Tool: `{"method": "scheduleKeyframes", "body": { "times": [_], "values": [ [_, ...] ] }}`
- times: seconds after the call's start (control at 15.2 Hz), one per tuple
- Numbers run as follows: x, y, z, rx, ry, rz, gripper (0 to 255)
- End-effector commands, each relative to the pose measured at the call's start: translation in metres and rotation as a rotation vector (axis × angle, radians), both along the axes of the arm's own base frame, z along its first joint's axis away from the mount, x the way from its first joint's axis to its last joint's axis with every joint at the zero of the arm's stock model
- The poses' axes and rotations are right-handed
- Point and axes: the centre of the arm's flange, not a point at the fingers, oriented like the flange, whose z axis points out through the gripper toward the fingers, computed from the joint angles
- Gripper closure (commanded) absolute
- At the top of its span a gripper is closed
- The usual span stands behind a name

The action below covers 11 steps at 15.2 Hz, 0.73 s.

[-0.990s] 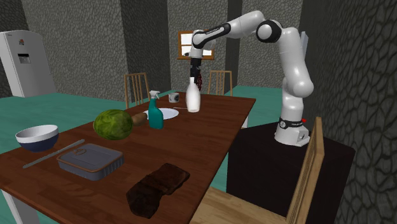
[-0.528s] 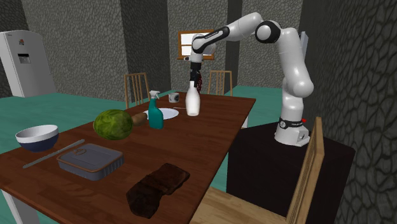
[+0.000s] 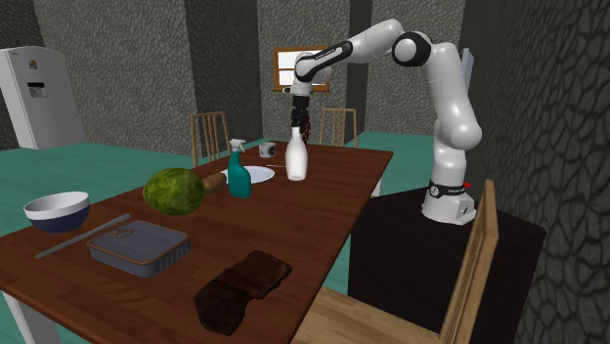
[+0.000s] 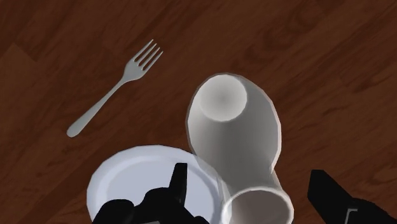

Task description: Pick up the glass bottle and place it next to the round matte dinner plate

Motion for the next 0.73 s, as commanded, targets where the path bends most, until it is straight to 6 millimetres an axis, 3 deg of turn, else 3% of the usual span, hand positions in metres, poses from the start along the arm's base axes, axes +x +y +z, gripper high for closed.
{"method": "scheduleKeyframes", "body": {
  "times": [0.0, 0.13, 0.4, 0.66],
  "values": [
    [0.0, 0.0, 0.0, 0.0, 0.0, 0.0, 0],
    [0.0, 0.0, 0.0, 0.0, 0.0, 0.0, 0],
    [-0.006, -0.001, 0.05, 0.0, 0.0, 0.0, 0],
    [-0.006, -0.001, 0.05, 0.0, 0.0, 0.0, 0]
  ]
}}
